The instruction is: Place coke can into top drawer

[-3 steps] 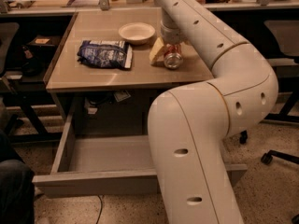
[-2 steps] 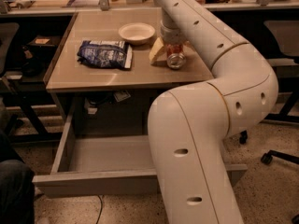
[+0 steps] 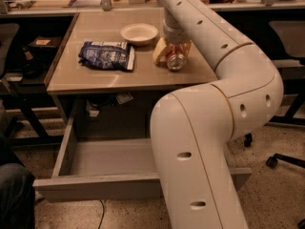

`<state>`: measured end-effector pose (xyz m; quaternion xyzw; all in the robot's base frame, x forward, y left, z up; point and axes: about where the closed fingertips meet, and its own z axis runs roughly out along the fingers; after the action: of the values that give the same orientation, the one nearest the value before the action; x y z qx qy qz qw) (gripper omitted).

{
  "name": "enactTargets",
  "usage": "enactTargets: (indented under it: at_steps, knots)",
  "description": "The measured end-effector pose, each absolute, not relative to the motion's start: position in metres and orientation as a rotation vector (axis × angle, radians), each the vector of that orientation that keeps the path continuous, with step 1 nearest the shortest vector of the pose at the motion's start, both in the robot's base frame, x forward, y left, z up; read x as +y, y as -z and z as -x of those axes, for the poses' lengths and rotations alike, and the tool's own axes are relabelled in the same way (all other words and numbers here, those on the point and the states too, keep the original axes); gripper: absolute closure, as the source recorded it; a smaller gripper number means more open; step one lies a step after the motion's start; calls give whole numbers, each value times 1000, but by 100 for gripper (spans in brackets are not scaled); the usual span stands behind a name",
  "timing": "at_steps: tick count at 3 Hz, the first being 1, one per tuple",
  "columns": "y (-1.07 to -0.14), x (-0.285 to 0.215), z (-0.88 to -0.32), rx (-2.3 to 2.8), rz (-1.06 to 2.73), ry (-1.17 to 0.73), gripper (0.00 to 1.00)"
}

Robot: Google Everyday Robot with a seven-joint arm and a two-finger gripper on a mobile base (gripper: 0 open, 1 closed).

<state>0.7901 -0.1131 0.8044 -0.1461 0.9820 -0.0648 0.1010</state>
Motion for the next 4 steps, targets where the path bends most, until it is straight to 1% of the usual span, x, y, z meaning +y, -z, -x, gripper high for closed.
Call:
enactTargets:
  at_steps: [1, 2, 3, 4]
  knots:
    - [-804, -113, -790, 2901, 432, 191, 88]
    - [-805, -113, -790, 2901, 432, 191, 100]
    - [-813, -113, -790, 2901, 431, 191, 100]
    - [-833, -138, -787, 2844, 381, 220, 100]
